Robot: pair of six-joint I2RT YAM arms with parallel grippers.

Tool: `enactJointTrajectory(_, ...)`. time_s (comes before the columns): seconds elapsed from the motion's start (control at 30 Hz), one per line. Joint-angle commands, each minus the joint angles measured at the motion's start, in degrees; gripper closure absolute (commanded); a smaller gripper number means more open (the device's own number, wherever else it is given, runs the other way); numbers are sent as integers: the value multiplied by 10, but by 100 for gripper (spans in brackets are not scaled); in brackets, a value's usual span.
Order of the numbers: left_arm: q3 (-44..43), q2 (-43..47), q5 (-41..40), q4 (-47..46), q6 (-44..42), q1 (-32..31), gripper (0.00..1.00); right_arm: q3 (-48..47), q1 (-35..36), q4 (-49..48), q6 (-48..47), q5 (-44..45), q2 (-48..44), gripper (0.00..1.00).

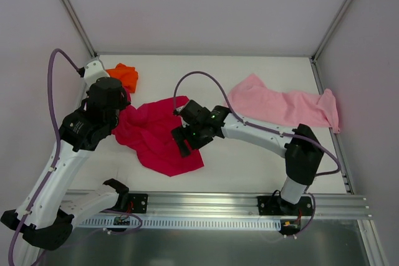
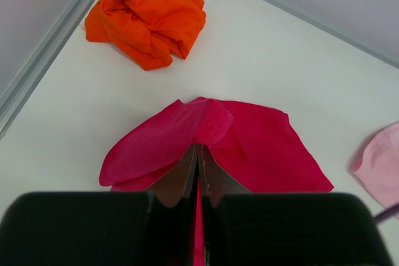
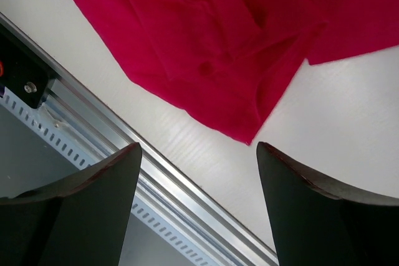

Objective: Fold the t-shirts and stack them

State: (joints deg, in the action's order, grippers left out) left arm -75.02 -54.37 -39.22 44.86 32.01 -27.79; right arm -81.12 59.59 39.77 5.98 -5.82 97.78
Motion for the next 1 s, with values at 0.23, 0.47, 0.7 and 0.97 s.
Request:
enactJointTrajectory(0.23,-10,8,-20,-6,-1,-4,100,-42,39,-97,11,-81,133,21)
enactJointTrajectory(0.47,-9,21,-23,12,-3,-4,100,-25,39,-123,11,-81,155,22)
enactJointTrajectory(0.7,-7,28,-25,25,-3,-4,100,-13,39,-131,11,-66,164,24)
enactJointTrajectory(0.97,-11,39,-28,36,-5,-4,100,10,39,-129,4,-50,160,28)
